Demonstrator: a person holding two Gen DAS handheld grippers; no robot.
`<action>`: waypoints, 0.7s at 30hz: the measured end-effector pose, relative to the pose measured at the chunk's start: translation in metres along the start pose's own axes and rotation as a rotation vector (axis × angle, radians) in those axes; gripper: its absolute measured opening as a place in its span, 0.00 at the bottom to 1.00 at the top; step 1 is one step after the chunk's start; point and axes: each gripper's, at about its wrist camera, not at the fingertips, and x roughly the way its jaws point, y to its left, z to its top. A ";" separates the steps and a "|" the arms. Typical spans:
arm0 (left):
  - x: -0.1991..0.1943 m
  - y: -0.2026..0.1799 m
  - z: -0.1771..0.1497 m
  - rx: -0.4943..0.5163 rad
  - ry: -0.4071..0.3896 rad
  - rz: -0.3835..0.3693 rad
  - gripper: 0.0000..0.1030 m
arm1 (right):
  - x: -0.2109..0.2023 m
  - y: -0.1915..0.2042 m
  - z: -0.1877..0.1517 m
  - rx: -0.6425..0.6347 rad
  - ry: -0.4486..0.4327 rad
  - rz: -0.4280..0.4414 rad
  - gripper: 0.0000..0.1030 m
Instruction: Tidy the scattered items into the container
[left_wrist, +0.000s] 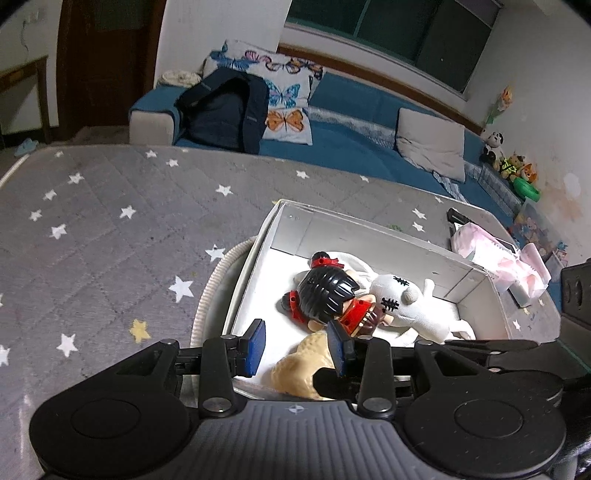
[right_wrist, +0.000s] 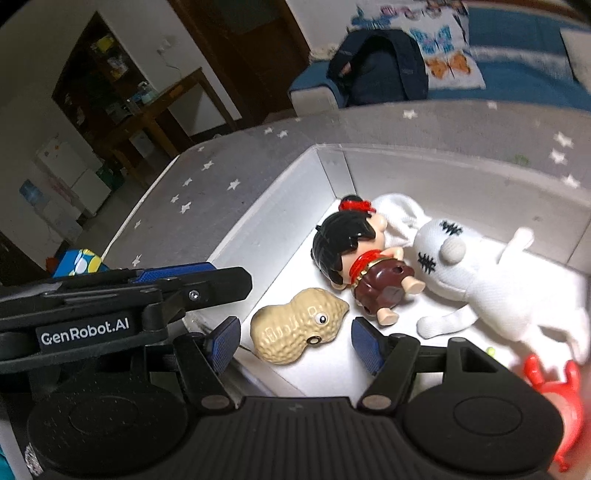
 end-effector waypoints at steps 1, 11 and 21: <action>-0.004 -0.002 -0.002 0.006 -0.012 0.007 0.38 | -0.005 0.002 -0.002 -0.017 -0.014 -0.007 0.68; -0.037 -0.022 -0.029 0.032 -0.092 0.050 0.38 | -0.051 0.024 -0.036 -0.192 -0.138 -0.076 0.74; -0.058 -0.047 -0.063 0.056 -0.125 0.073 0.38 | -0.089 0.032 -0.074 -0.229 -0.214 -0.124 0.78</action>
